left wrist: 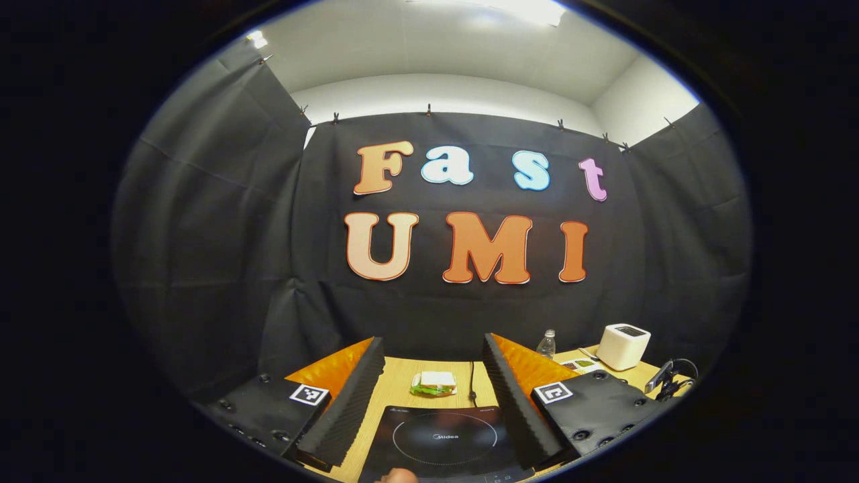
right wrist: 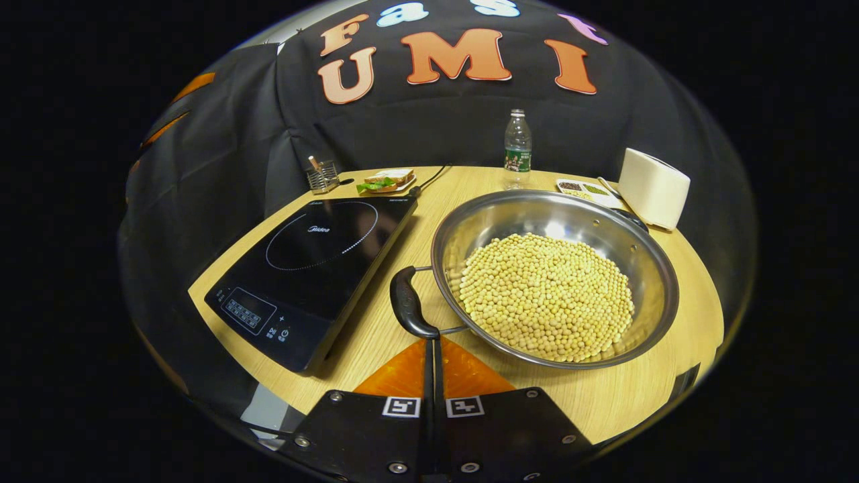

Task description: First push the handle of the pot to place it horizontally, then grasp the pot with both hands and set it on the induction cooktop.

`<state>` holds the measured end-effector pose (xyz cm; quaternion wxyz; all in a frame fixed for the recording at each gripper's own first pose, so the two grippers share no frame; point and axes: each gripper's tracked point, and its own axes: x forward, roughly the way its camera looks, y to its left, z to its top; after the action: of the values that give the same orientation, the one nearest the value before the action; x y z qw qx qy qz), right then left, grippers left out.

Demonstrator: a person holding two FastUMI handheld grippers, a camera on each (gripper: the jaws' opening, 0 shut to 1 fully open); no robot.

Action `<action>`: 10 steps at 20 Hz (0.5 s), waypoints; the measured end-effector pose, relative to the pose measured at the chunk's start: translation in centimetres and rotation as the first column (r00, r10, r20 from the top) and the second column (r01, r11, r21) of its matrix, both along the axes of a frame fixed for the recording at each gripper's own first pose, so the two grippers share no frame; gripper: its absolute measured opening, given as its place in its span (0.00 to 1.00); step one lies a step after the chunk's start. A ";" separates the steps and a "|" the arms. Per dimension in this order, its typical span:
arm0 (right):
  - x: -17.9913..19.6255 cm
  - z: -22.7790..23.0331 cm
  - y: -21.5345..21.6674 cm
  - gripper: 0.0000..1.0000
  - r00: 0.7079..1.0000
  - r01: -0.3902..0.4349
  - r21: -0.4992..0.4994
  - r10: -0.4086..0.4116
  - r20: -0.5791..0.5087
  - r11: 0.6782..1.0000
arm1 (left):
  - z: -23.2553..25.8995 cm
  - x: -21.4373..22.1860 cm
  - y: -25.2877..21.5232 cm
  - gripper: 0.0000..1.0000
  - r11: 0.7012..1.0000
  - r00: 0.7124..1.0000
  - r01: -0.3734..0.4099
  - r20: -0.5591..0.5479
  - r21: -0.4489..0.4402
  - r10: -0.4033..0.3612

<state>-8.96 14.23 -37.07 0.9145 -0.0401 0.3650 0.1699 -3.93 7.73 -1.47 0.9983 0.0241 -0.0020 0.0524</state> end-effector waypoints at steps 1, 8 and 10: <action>0.2 -0.1 0.3 0.00 1.000 -0.002 0.002 0.002 0.000 1.000 | 0.0 0.2 0.1 0.96 1.000 1.000 -0.001 -0.001 0.001 0.001; 1.4 -0.2 1.9 0.00 1.000 -0.006 0.003 0.006 -0.002 1.000 | 0.2 0.6 1.3 0.96 1.000 1.000 -0.021 0.001 0.009 0.021; 1.7 -0.2 2.2 0.00 1.000 0.001 -0.001 -0.001 0.002 1.000 | 0.3 0.6 1.4 0.94 1.000 1.000 -0.020 0.005 0.012 0.020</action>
<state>-7.24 16.40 -37.22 0.9148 -0.0408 0.3643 0.1694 -3.28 9.14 -1.21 0.9976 0.0301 -0.0047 0.0622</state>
